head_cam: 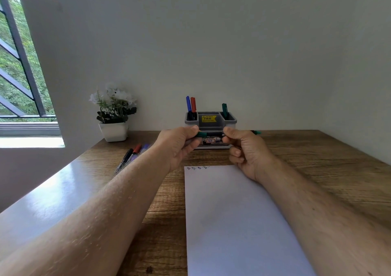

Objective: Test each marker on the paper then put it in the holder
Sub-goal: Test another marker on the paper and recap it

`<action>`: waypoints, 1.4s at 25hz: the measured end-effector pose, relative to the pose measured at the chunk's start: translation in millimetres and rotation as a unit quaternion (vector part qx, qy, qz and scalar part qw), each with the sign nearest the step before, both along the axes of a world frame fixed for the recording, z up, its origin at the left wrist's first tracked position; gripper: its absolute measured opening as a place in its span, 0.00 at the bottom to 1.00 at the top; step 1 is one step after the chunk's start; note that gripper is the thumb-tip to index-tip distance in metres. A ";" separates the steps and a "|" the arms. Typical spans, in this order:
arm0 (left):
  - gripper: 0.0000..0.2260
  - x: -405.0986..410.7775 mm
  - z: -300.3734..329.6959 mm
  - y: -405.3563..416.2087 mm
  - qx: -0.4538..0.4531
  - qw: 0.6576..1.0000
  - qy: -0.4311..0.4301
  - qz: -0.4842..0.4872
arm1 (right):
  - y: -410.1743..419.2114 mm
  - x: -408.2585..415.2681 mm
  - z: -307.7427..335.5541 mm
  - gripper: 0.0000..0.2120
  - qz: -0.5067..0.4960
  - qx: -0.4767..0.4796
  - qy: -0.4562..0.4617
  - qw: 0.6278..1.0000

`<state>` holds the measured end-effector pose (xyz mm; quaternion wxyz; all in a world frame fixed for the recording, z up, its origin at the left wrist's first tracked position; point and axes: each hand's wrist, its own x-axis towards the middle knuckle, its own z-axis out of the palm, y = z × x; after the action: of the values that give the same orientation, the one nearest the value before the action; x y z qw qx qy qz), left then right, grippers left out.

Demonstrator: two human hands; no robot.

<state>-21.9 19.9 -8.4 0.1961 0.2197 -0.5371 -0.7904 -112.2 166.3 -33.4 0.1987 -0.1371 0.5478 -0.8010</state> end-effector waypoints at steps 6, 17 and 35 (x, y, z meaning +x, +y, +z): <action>0.12 2.7 -1.9 -4.6 0.014 0.999 0.008 0.029 | 1.5 2.4 2.7 0.09 0.015 0.000 -0.012 1.000; 0.06 2.1 -6.6 2.9 -0.103 0.992 0.059 0.036 | 1.9 9.1 5.7 0.04 -0.019 0.023 -0.001 1.000; 0.13 -5.4 -9.6 24.8 -0.106 0.974 0.189 0.068 | 5.5 5.9 9.3 0.07 0.013 -0.002 -0.035 0.999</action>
<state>-27.3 44.8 -18.0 0.3699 0.0804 -0.5548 -0.7409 -106.4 171.8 -24.0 0.2279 -0.1167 0.5371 -0.8037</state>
